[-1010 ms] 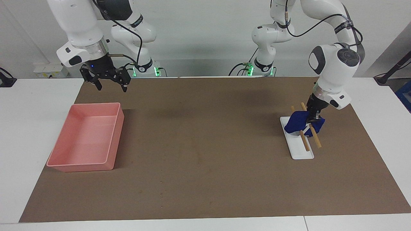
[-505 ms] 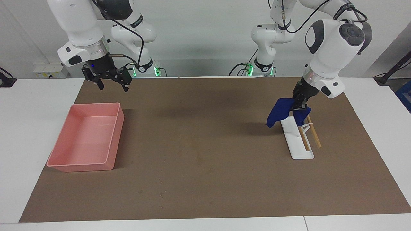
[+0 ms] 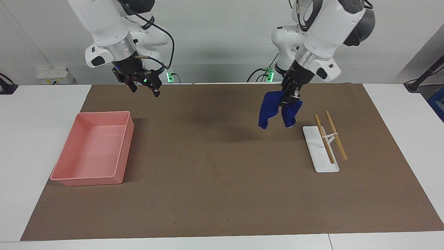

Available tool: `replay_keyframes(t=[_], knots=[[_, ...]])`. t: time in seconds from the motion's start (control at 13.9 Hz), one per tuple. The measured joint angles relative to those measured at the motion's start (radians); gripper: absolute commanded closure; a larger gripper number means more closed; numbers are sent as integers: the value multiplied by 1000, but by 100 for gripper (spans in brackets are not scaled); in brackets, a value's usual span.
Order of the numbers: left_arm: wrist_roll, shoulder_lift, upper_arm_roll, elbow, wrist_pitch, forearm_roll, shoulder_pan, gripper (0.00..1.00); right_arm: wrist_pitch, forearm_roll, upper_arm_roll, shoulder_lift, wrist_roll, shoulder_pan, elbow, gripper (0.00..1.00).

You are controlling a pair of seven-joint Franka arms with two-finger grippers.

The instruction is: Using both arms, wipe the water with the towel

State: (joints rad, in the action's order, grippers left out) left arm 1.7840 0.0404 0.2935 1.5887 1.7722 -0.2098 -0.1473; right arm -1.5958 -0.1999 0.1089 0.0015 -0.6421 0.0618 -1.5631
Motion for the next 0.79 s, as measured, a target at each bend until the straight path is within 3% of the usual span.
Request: replay_keyframes(t=[0.22,0.79], knots=[[147,0,37,0,77,0,-110,100,-48,-104,8,0,-206,10,1,1],[430,0,38,-54,267,9,-330,100,-128,-159,15,4,-736,111,1,5]])
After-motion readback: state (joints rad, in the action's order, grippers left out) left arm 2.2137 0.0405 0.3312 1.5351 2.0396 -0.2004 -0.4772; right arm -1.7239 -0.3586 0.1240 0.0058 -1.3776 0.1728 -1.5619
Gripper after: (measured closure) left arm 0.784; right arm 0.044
